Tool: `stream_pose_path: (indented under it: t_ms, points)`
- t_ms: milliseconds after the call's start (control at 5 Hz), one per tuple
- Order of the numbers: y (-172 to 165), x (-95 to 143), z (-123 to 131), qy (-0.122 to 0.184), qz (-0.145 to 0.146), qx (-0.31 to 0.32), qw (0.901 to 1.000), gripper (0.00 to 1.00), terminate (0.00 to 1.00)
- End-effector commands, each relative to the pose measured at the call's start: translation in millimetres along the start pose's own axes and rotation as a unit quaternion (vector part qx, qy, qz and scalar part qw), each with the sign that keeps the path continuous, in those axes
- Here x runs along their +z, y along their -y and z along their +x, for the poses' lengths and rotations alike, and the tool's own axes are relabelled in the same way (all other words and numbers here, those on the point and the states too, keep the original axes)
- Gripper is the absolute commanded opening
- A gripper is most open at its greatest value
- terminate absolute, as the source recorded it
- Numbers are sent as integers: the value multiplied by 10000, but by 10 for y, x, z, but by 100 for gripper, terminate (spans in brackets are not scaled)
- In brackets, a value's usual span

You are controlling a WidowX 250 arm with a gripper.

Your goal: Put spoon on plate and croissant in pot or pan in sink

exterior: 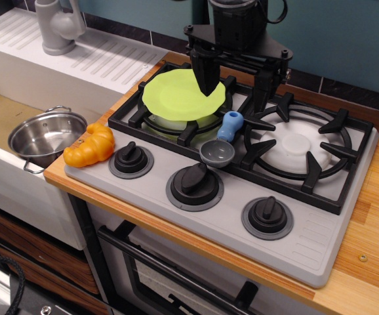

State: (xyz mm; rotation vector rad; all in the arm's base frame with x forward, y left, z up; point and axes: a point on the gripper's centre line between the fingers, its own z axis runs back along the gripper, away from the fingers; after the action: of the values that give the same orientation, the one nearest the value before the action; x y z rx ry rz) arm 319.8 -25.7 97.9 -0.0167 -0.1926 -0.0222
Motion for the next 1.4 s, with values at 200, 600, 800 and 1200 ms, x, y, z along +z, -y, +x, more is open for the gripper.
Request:
stream_pose_path:
  t_ms: [200,600,800,1200]
  points:
    - [1,-155,8,137,-97,25,9999,100,0]
    - [-7,-391,46,348,-237,-26,9991,100,0]
    - [-28,-412,53,368,-250,-49,9990,100,0]
    - [-131,-423,16,419,-229,-162,9987,100,0]
